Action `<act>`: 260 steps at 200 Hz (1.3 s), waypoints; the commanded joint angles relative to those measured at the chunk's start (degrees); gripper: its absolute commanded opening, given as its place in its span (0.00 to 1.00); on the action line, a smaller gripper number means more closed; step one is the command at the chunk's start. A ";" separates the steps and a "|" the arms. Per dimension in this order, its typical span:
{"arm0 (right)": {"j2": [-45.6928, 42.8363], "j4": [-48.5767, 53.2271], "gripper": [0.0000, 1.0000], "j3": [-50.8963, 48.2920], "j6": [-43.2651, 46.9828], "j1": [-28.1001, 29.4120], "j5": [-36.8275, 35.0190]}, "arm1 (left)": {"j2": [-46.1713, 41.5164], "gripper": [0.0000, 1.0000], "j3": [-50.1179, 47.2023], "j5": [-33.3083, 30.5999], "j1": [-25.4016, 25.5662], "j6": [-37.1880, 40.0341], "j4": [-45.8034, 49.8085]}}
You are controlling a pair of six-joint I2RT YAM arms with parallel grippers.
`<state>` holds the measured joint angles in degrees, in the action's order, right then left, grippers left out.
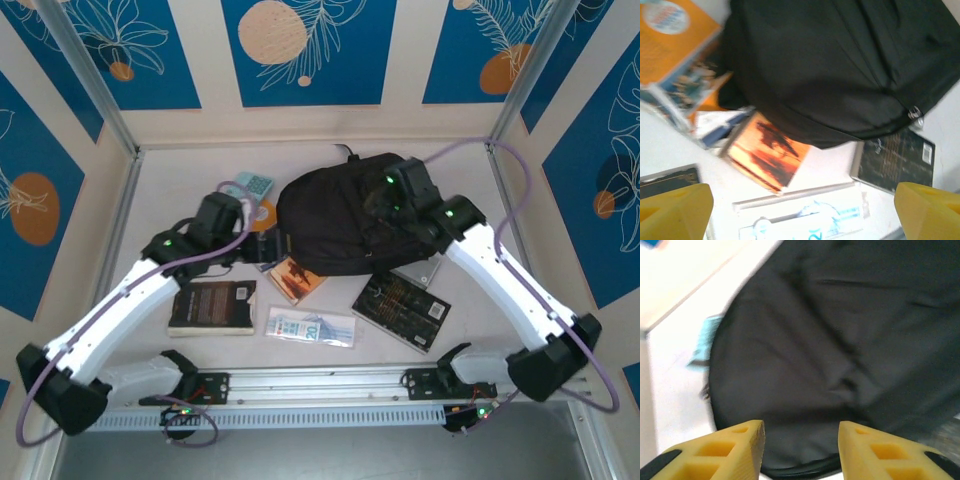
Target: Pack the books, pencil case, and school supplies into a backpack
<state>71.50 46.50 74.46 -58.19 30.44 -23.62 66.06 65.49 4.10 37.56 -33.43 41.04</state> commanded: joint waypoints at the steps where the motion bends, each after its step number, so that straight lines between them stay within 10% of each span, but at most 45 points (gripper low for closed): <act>1: -3.34 -3.32 0.44 -9.82 -8.76 -6.04 6.76 | 5.07 0.93 5.65 -0.85 5.52 2.05 -0.79; 132: -4.09 -28.19 0.55 -33.58 -17.47 -17.97 25.28 | 27.50 0.89 22.40 2.41 10.43 -9.49 -2.56; 184: -4.90 -39.16 0.00 -39.81 -20.34 -18.57 27.88 | 34.35 0.86 27.55 3.52 10.94 -13.81 0.52; 260: -9.62 -46.08 0.00 -47.11 -20.09 -18.60 27.40 | 51.26 0.71 46.87 0.64 14.17 -4.47 14.24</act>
<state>63.53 2.20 28.88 -78.02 11.97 2.44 112.53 106.02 6.17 49.98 -43.00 47.42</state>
